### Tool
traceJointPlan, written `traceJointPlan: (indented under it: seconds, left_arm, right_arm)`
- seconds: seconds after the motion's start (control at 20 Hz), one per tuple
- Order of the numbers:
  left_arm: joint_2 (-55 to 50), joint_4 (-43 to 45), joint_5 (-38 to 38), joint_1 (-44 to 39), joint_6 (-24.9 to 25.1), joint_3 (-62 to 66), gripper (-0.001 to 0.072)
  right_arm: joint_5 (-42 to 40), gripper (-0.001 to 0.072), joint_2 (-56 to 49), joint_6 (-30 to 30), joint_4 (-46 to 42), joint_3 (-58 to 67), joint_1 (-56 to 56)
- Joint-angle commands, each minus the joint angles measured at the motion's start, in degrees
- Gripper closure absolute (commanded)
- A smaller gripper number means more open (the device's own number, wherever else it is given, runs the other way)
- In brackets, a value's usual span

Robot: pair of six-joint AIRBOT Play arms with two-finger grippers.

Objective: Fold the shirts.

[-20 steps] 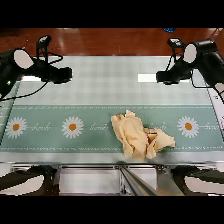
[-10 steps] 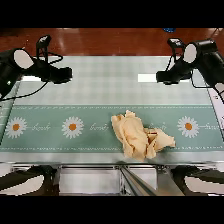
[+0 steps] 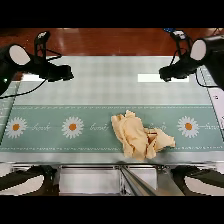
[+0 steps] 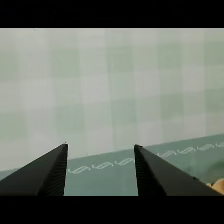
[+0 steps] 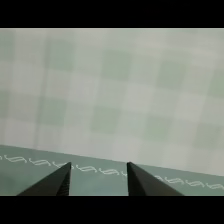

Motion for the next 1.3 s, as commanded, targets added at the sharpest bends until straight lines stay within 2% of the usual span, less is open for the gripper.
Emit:
traceJointPlan:
  seconds: [0.0,0.1,0.25,0.35,0.5,0.7,0.9,1.25]
  left_arm:
    - [3.67,-6.21,-6.64,0.11,5.2,-0.61,0.0199]
    - [8.76,-14.32,-4.76,-0.04,7.21,-6.73,0.02]
    - [15.45,-22.62,-1.64,-2.47,9.7,-22.8,0.02]
    - [16.57,-26.51,-0.28,-5.51,9.7,-33.2,0.0199]
    - [15.39,-33.05,6.34,-10.29,9.84,-42.45,0.0199]
    - [9.27,-41.75,11.39,-17.31,13.7,-43.15,0.0199]
    - [1.49,-47.58,20.15,-21.57,13.88,-39.8,0.0199]
    - [-7.52,-48.81,20.2,-26.53,12.46,-32.24,0.02]
  right_arm:
    - [4.33,0.0303,8.72,-1.07,-3.08,-2.86,-2.32]
    - [4.57,0.0303,16.09,1.31,-2.19,-9.38,-6.8]
    - [4.44,0.0303,26.82,1.51,2.49,-23.08,-13.73]
    - [4.0,0.0303,32.46,0.94,7.41,-32.22,-16.68]
    - [3.76,0.0303,36.81,0.44,13.79,-42.01,-17.64]
    - [2.54,0.0303,37.18,0.44,17.55,-47.21,-17.64]
    - [2.89,0.0303,37.18,0.17,17.73,-47.3,-17.64]
    - [2.54,0.0303,37.18,-0.07,17.81,-47.3,-17.64]
